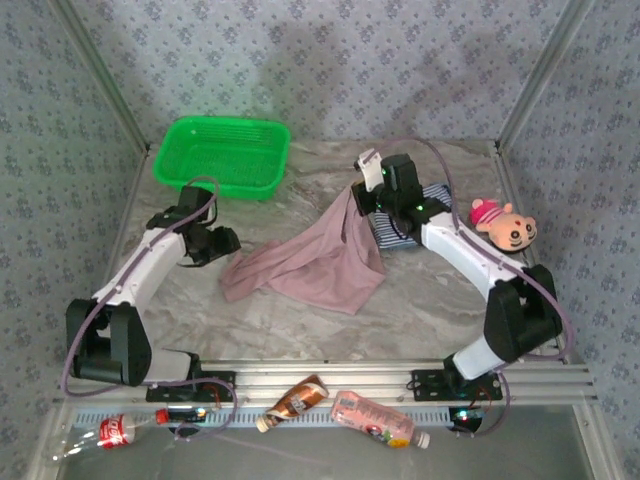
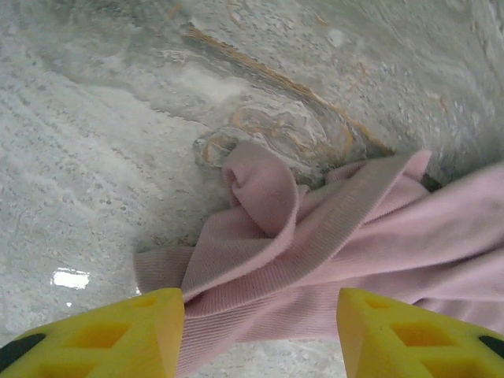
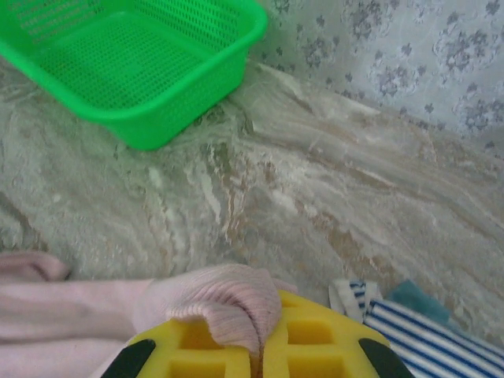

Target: Fold and stack the tank tops

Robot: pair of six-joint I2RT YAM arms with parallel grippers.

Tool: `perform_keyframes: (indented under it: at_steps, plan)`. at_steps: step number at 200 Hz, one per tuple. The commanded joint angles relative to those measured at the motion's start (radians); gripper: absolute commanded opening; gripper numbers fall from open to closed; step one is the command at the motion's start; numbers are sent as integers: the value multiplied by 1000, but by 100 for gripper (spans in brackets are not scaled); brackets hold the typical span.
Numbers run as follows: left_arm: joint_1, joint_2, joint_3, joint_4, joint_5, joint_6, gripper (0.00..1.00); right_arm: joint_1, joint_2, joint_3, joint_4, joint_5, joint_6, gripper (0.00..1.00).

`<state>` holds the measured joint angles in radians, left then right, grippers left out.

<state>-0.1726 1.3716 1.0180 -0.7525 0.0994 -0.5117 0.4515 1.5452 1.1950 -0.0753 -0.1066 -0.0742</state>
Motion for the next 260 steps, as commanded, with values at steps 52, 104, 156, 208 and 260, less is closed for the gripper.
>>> perform_keyframes:
  at_steps: [52, 104, 156, 208, 260]
  plan:
    - [-39, 171, 78, -64, -34, 287, 56, 20, 229, 198, -27, -38, 50, 35]
    - [-40, 313, 84, -49, 31, 293, 52, 227, 29, -67, 10, -3, 271, 53]
    - [-21, 271, -28, -104, 86, 120, 10, 615, 35, -212, 197, 126, 296, 58]
    - [42, 58, -167, -135, 201, -58, 6, 819, 273, -102, 233, 183, 152, 61]
    - [119, -57, -250, -151, 275, -78, 10, 872, 452, 24, 241, 176, 57, 61]
